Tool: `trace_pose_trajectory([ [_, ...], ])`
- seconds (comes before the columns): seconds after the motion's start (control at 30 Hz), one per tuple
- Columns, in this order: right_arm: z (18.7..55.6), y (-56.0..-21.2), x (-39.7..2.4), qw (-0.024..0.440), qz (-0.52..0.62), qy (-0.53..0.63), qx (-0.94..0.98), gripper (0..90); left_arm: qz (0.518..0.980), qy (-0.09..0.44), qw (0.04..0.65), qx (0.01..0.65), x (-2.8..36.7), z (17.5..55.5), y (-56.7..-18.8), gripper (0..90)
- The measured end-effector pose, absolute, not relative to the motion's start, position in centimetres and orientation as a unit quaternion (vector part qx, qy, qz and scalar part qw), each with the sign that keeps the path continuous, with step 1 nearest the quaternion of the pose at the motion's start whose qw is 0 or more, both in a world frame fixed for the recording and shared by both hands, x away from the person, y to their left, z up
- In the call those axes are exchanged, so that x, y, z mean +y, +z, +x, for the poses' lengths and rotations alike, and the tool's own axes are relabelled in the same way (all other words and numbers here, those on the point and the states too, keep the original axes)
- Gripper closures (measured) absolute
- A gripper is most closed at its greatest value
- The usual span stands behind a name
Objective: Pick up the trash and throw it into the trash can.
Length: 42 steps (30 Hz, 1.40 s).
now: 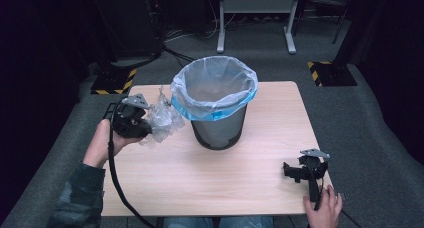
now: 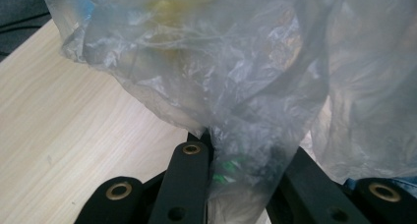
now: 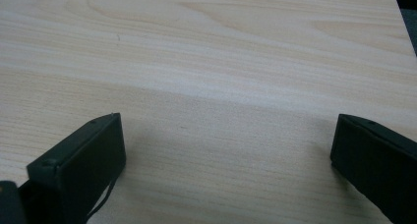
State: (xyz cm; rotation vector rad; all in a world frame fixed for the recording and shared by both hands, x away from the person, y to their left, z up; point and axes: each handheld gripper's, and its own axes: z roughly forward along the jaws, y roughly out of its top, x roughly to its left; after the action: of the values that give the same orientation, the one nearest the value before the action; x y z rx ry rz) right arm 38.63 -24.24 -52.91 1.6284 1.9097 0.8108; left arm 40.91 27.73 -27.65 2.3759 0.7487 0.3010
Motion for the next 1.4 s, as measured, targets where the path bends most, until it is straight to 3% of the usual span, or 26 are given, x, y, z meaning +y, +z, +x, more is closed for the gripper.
trace_pose_trajectory([
  [1.03,38.6,-52.9,-24.2,0.250,0.598,0.298,0.701,0.0,0.907,0.141,0.324,0.230,22.2,45.3,-18.6,83.0],
  [1.4,38.6,-52.9,-24.2,0.249,0.599,0.298,0.700,0.0,0.913,0.143,0.313,0.220,18.5,48.2,-17.7,82.9],
])
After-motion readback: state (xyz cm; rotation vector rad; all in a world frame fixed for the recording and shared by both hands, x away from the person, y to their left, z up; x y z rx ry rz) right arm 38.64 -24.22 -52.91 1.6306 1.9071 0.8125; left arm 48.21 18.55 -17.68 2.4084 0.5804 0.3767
